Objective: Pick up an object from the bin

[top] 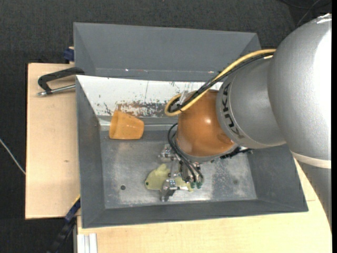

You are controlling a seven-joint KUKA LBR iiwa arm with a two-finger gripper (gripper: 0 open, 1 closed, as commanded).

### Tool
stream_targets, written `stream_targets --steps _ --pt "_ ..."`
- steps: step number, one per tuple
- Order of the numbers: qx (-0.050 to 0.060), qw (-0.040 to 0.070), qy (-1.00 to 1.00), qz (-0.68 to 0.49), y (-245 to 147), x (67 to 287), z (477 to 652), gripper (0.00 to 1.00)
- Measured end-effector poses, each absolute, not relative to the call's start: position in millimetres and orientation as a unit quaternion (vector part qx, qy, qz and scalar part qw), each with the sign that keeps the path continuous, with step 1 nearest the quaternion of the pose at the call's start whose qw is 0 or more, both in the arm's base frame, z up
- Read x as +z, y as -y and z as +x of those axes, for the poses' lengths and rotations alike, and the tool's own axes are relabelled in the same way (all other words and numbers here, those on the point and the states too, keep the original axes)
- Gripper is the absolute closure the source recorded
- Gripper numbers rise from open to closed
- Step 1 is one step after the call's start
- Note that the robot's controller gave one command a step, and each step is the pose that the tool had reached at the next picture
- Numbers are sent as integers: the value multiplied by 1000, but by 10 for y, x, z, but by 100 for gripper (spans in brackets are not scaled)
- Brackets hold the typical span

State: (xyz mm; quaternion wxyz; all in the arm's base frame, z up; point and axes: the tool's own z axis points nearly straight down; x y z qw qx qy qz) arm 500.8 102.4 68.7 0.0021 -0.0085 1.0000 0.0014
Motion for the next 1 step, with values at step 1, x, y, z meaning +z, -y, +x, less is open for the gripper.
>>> stream_targets --steps 1 --pt "1 3 -1000 9 -944 1022 4922 0"
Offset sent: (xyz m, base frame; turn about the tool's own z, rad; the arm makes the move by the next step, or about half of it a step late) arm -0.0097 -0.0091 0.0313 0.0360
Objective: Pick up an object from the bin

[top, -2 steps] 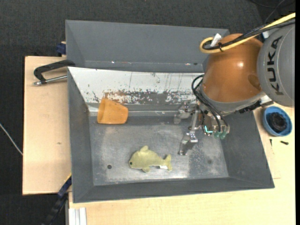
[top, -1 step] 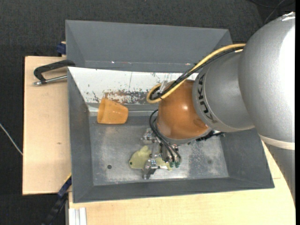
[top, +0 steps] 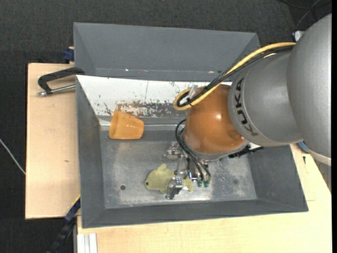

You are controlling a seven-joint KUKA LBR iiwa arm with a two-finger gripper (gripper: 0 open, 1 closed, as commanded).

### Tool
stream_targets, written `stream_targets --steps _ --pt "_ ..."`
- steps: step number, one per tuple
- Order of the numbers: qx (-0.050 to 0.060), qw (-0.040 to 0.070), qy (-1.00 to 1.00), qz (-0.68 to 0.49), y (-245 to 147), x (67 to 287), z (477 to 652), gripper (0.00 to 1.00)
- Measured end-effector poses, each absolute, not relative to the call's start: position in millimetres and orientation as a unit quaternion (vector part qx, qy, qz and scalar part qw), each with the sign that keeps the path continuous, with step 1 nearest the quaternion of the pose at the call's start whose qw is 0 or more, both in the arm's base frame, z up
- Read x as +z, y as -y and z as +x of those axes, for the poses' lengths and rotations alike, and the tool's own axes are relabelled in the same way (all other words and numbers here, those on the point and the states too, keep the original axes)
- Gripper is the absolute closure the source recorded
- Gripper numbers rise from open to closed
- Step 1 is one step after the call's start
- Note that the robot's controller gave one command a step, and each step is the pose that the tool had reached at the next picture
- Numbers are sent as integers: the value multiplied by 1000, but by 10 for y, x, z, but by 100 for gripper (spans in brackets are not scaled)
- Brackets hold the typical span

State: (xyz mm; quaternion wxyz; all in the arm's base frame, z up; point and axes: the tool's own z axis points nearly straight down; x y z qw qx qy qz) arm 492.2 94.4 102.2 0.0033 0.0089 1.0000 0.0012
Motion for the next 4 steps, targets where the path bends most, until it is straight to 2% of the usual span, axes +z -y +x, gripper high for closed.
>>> stream_targets --steps 1,2,3,4 --pt "1 3 -999 38 -951 1127 4934 0" --pt "1 2 -1000 20 -1085 698 4936 0" --pt "1 2 -1000 21 -1090 715 4951 0" --pt "2 6 -1000 21 -1093 732 4973 100"
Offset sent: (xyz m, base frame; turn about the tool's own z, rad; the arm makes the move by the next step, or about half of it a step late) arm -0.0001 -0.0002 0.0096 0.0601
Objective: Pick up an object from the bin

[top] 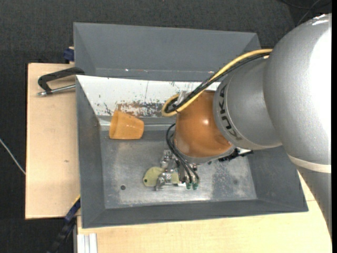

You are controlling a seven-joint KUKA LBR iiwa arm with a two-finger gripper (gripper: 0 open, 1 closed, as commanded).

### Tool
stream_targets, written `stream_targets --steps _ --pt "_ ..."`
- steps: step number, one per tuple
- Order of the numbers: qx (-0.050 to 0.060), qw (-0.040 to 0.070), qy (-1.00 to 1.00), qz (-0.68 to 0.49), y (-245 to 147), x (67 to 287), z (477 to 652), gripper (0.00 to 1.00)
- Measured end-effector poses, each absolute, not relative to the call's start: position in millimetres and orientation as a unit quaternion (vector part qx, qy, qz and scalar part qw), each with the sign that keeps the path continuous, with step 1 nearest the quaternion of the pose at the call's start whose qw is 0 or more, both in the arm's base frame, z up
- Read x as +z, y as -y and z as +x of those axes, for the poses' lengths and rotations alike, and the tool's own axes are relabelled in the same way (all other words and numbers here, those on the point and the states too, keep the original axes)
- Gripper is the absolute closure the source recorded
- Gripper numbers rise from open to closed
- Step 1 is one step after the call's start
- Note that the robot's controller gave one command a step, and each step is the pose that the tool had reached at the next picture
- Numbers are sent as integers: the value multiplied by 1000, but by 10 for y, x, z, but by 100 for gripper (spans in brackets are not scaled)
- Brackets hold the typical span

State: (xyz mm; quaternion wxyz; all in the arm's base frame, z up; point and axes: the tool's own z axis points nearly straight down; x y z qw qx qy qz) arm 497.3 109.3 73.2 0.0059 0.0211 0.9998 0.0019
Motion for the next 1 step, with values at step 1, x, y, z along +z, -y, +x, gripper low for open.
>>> stream_targets --steps 1 --pt "2 6 -1000 21 -1101 1443 4997 100"
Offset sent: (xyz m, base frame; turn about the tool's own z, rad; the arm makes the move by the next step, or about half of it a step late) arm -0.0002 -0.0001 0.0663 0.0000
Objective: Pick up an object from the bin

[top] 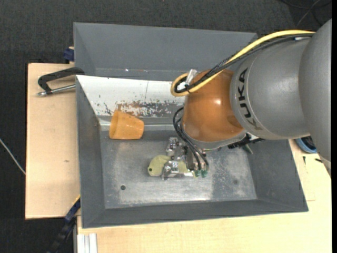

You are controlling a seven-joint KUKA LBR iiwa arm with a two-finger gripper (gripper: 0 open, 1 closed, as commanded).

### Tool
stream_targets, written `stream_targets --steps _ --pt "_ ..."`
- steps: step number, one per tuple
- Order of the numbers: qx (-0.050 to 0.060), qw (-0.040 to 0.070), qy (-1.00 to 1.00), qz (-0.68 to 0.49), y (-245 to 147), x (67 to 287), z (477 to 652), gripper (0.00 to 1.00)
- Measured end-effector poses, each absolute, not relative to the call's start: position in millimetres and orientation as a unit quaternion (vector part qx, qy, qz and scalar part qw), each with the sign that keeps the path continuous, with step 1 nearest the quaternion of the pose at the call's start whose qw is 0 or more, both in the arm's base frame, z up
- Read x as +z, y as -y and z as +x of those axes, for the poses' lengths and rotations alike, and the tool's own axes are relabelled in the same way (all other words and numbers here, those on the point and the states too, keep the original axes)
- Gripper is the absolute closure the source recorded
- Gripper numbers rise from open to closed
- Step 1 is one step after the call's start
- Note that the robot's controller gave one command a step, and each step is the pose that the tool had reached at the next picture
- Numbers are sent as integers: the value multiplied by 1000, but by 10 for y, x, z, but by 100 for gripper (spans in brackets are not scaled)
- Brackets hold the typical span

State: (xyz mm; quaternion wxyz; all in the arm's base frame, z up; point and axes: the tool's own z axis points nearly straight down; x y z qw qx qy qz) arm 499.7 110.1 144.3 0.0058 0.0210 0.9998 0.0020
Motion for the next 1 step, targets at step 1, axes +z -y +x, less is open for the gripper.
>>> stream_targets --steps 1 --pt "2 5 -1000 21 -1110 1814 5018 100"
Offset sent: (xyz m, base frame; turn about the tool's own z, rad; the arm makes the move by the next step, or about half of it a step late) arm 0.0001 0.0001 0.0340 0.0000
